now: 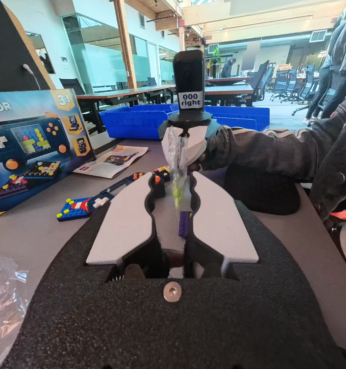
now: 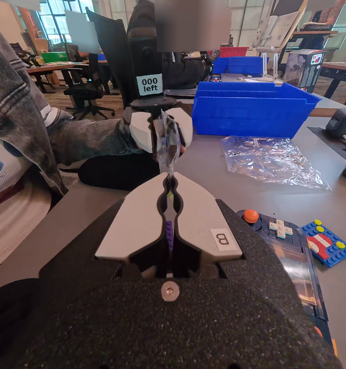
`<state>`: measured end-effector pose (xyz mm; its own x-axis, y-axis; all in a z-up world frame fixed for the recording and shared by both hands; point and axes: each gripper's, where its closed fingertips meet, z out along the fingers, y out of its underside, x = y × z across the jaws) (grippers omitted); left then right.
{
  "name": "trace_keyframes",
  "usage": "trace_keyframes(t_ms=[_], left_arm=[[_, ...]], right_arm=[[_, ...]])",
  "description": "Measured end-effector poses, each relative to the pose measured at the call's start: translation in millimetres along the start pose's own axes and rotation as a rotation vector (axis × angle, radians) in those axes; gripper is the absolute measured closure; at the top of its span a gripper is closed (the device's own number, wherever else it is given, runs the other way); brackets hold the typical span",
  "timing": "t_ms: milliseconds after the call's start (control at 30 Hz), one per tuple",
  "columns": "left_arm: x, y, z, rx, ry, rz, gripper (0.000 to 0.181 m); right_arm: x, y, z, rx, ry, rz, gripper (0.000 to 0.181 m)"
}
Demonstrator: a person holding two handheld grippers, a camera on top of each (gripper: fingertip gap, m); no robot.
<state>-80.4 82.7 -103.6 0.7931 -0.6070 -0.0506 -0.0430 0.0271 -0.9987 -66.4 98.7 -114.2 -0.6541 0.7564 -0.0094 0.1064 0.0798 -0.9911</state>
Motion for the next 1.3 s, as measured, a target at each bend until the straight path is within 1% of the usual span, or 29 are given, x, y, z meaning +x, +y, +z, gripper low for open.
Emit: trace_keyframes(t_ms=[67, 100, 133, 167, 233, 267, 300, 333, 400, 433, 500, 567, 600, 633, 733, 867, 967, 1100, 1133, 1167, 1200, 1233, 1300], left_arm=[[0.9, 8.2, 5.6, -0.060, -0.010, 0.025, 0.153], [4.0, 11.5, 7.8, -0.085, 0.004, 0.040, 0.159], [7.9, 13.1, 8.9, -0.098, 0.025, 0.057, 0.171], [11.0, 13.7, 9.1, -0.102, 0.042, 0.065, 0.178], [10.8, 12.6, 8.5, -0.094, 0.042, 0.060, 0.181], [10.7, 10.3, 7.7, -0.080, 0.041, 0.055, 0.181], [10.8, 7.0, 6.5, -0.055, 0.037, 0.051, 0.181], [12.3, 3.3, 4.9, -0.025, 0.040, 0.045, 0.181], [17.6, -1.2, 1.7, 0.013, 0.055, 0.042, 0.181], [21.9, -2.6, 0.6, 0.025, 0.068, 0.047, 0.181], [33.0, -5.8, -1.5, 0.050, 0.106, 0.059, 0.181], [44.2, -8.2, -2.3, 0.067, 0.153, 0.048, 0.181], [49.1, -6.7, -1.8, 0.058, 0.179, 0.044, 0.181], [50.4, -3.8, -0.1, 0.037, 0.183, 0.047, 0.181], [53.5, 3.5, 4.2, -0.013, 0.201, 0.056, 0.181], [54.3, 4.2, 3.9, -0.013, 0.206, 0.057, 0.181], [53.8, 4.5, 4.0, -0.014, 0.207, 0.049, 0.181], [54.7, 9.4, 6.6, -0.047, 0.207, 0.058, 0.181], [54.6, 10.8, 7.5, -0.057, 0.205, 0.059, 0.181], [54.6, 11.8, 8.2, -0.065, 0.203, 0.061, 0.181], [55.0, 12.8, 8.7, -0.071, 0.204, 0.063, 0.181], [55.1, 13.5, 9.1, -0.076, 0.203, 0.066, 0.181], [55.0, 14.3, 9.5, -0.082, 0.200, 0.068, 0.181]], right_arm=[[-2.8, -1.4, 1.0, 0.008, -0.015, -0.003, 0.181], [-3.8, -1.6, 1.6, 0.007, -0.019, -0.006, 0.181], [-4.1, -1.1, 2.1, 0.003, -0.020, -0.007, 0.181], [-4.2, -0.3, 2.4, -0.002, -0.020, -0.007, 0.181], [-4.1, -0.9, 0.8, -0.011, -0.017, 0.004, 0.180], [-3.4, -2.8, -2.7, -0.033, -0.005, 0.012, 0.172], [-2.2, -5.9, -9.4, -0.070, 0.020, 0.021, 0.158], [-0.7, -8.3, -19.5, -0.124, 0.061, 0.039, 0.147], [0.2, -0.4, -47.3, -0.291, 0.179, 0.101, 0.142], [-2.2, 11.3, -62.4, -0.396, 0.247, 0.132, 0.142], [-12.3, 47.7, -91.7, -0.626, 0.362, 0.189, 0.148], [-27.4, 87.3, -115.0, -0.830, 0.405, 0.275, 0.151], [-29.9, 101.3, -122.7, -0.889, 0.431, 0.300, 0.153], [-30.5, 109.0, -124.3, -0.898, 0.444, 0.303, 0.155], [-27.3, 116.8, -123.4, -0.855, 0.498, 0.300, 0.159], [-32.4, 125.6, -122.7, -0.857, 0.508, 0.287, 0.162], [-32.2, 125.7, -121.4, -0.829, 0.524, 0.263, 0.174], [-33.4, 123.2, -117.8, -0.796, 0.514, 0.251, 0.175], [-30.7, 116.7, -115.7, -0.763, 0.526, 0.241, 0.174], [-29.6, 103.0, -108.8, -0.692, 0.518, 0.229, 0.174], [-28.7, 80.6, -98.0, -0.581, 0.505, 0.202, 0.175], [-29.2, 50.2, -84.8, -0.435, 0.485, 0.161, 0.175], [-41.8, -13.2, -61.0, -0.156, 0.397, 0.075, 0.175]])
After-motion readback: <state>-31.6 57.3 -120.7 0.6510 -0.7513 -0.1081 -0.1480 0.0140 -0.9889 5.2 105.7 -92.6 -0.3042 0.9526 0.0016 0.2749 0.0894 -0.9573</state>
